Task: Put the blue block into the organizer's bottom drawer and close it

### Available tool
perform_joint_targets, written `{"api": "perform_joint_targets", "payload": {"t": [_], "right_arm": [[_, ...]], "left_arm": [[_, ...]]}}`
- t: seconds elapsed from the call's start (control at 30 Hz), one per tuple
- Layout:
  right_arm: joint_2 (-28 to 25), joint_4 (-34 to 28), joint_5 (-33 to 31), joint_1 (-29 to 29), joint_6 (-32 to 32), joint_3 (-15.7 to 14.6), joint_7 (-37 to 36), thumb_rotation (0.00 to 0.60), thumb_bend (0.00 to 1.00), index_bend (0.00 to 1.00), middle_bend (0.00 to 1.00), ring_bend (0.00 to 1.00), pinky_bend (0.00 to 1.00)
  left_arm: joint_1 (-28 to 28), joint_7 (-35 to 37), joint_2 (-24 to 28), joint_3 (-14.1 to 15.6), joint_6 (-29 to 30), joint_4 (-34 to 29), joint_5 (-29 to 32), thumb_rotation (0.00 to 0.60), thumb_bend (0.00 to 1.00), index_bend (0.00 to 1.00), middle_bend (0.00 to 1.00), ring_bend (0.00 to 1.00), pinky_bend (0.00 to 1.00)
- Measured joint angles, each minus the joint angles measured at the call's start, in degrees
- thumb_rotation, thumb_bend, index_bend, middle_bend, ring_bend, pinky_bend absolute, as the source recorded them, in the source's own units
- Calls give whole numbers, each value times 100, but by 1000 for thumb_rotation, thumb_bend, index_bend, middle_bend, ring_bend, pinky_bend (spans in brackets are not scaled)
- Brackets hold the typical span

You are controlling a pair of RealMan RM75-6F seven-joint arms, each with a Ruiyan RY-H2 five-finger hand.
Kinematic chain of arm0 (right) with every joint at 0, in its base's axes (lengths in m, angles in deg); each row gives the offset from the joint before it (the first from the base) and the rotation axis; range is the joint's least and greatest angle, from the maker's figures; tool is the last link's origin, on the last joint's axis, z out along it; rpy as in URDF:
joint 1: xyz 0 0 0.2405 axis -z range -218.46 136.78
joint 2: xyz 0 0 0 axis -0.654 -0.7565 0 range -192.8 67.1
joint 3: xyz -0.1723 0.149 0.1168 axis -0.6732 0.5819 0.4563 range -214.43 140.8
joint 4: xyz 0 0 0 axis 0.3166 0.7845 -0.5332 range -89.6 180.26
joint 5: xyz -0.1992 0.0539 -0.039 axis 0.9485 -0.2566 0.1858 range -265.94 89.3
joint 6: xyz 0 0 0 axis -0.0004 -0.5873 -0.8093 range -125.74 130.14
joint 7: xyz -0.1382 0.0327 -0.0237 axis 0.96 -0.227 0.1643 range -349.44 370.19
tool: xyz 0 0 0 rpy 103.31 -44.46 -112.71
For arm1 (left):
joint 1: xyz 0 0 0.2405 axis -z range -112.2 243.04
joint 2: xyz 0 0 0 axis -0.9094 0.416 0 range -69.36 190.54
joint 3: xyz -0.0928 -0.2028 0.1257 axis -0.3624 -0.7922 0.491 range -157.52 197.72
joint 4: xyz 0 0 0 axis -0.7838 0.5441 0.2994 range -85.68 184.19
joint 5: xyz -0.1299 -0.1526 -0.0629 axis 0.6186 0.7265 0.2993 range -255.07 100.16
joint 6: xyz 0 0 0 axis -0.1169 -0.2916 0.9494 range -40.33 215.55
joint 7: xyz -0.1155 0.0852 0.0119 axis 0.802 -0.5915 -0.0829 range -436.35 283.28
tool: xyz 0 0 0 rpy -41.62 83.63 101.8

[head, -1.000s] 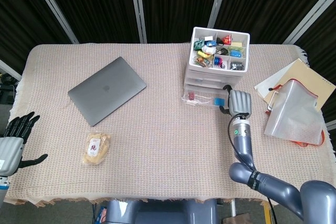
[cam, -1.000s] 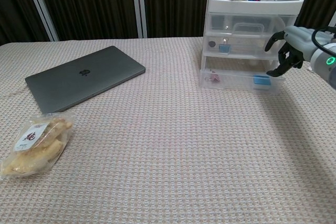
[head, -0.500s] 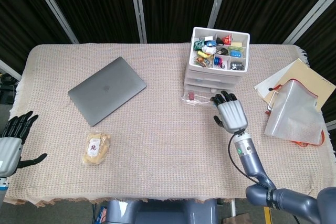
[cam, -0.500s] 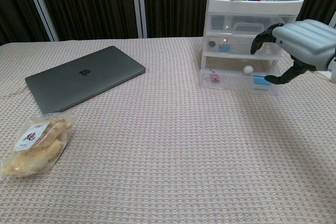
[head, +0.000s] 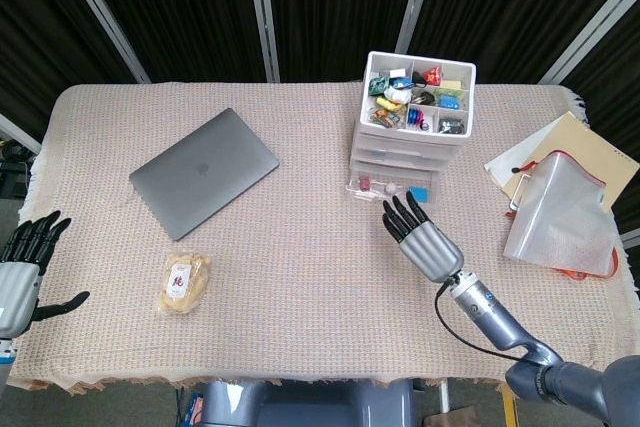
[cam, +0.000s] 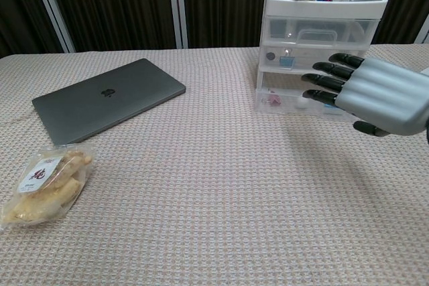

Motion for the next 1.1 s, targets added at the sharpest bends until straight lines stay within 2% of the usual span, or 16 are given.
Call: {"api": "perform_joint_targets", "payload": {"t": [0.13, 0.23, 0.4, 0.73, 1.1], "right_arm": [[119, -37, -248, 48, 22, 121, -95, 600, 256, 122, 16, 0, 44], [210, 120, -95, 29, -41, 101, 25, 600, 255, 122, 15, 0, 43], [487, 730, 429, -26, -7, 25, 429, 600, 256, 130, 15, 0, 34], [866, 1607, 599, -188, 612, -80, 990, 600, 256, 171, 16, 0, 31], [1223, 2187, 236, -260, 1096, 260, 1492, 600, 256, 185, 31, 0, 31]], "left_arm": [[5, 30, 5, -3, 4, 12, -14, 600, 152, 2, 0, 0, 0], [5, 55, 1, 0, 22, 19, -42, 600, 152, 2, 0, 0, 0], [1, 68, 1, 5, 34, 21, -53, 600, 150, 2, 0, 0, 0], [23, 110, 32, -10, -61, -17, 41, 600, 152, 3, 0, 0, 0], [53, 169, 88, -8, -170, -93, 114, 600, 152, 2, 0, 0, 0]]}}
